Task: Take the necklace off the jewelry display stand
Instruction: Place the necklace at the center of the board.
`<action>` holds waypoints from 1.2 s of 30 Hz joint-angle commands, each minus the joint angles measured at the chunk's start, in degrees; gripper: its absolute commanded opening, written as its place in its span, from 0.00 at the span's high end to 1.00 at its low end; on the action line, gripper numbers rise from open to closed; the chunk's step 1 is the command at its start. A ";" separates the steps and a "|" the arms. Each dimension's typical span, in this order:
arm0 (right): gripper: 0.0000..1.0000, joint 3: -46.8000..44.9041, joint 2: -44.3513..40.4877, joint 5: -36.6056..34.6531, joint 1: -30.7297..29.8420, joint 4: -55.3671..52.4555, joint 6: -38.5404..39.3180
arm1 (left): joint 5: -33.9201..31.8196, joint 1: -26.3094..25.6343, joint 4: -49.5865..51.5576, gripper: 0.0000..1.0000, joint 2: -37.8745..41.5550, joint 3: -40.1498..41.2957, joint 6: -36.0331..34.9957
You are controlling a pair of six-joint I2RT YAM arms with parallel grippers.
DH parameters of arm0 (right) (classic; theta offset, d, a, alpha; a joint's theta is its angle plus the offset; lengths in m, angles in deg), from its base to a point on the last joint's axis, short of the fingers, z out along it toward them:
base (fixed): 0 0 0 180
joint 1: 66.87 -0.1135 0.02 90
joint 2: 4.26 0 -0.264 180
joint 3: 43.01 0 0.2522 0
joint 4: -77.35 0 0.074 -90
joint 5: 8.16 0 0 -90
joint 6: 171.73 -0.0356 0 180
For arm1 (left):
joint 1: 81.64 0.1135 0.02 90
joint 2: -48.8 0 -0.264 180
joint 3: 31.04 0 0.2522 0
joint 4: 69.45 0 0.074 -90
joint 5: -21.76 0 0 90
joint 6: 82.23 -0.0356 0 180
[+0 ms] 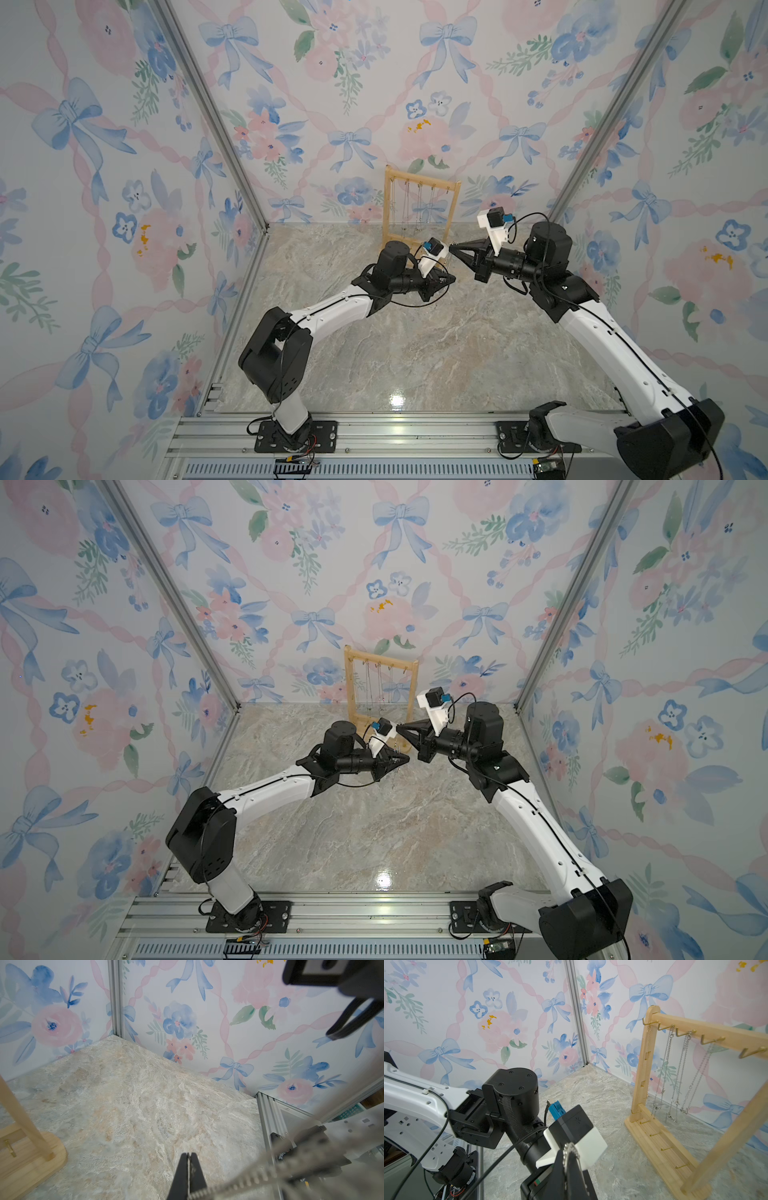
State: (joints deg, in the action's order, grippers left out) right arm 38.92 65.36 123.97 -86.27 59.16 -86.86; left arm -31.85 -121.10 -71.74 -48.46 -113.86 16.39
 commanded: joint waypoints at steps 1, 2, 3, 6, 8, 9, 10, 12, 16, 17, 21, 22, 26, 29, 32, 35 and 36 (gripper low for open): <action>1.00 -0.79 -1.53 1.29 0.68 1.17 -0.21 | -1.04 -0.18 -2.18 1.00 0.47 1.11 1.25; 1.00 -0.85 -1.67 1.28 0.78 1.10 -0.13 | -1.47 -0.33 -2.52 1.00 0.93 1.64 1.68; 1.00 -0.92 -1.66 1.29 0.73 1.04 0.07 | -2.14 -0.28 -2.83 1.00 1.33 2.15 2.23; 1.00 -0.76 -1.42 1.51 0.69 0.91 0.11 | -3.98 -0.40 -3.49 1.00 3.26 4.26 3.94; 1.00 -0.62 -1.01 2.45 0.64 0.91 0.03 | -6.49 -0.51 -3.52 1.00 4.95 6.05 5.41; 1.00 -0.53 -0.75 2.93 0.51 0.91 0.12 | -7.68 -0.46 -3.55 1.00 5.84 6.86 6.05; 1.00 -0.32 -0.38 2.96 0.29 0.70 0.34 | -9.04 -0.45 -3.54 1.00 6.89 7.98 6.80; 1.00 0.28 0.44 2.96 -0.48 0.02 1.19 | -10.91 -0.49 -3.54 1.00 9.09 10.34 7.95; 1.00 2.67 3.25 2.96 -3.11 -2.66 3.61 | -14.67 -0.47 -3.24 1.00 14.01 15.81 10.85; 1.00 3.55 4.23 2.96 -3.95 -3.63 4.31 | -15.81 -0.52 -3.14 1.00 15.53 17.51 11.59; 1.00 6.58 8.35 2.96 -6.61 -5.63 5.73 | -21.21 -0.37 -1.24 1.00 21.82 23.65 13.84; 1.00 7.36 9.39 4.57 -7.42 -6.12 6.15 | -22.60 -0.35 -0.35 1.00 23.41 25.14 14.31; 1.00 11.47 14.42 4.93 -10.57 -8.80 8.01 | -27.24 -0.24 3.07 1.00 29.25 31.24 16.51; 1.00 15.46 18.98 5.51 -12.76 -10.99 9.15 | -30.16 0.21 5.31 1.00 34.08 35.67 19.17; 1.00 18.63 23.08 6.39 -14.69 -12.05 9.37 | -32.09 0.56 8.65 1.00 38.33 38.93 21.67; 1.00 22.46 27.68 6.63 -16.81 -15.32 10.59 | -33.21 0.75 11.91 1.00 42.05 41.84 24.34; 1.00 23.93 29.12 6.65 -17.60 -17.06 11.43 | -33.28 0.86 12.63 1.00 43.38 42.90 25.41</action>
State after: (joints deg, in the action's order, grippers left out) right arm 58.61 92.47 129.79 -102.60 45.15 -77.96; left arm -62.76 -120.60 -65.95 -7.34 -73.62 37.64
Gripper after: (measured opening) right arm 0.047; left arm 0.048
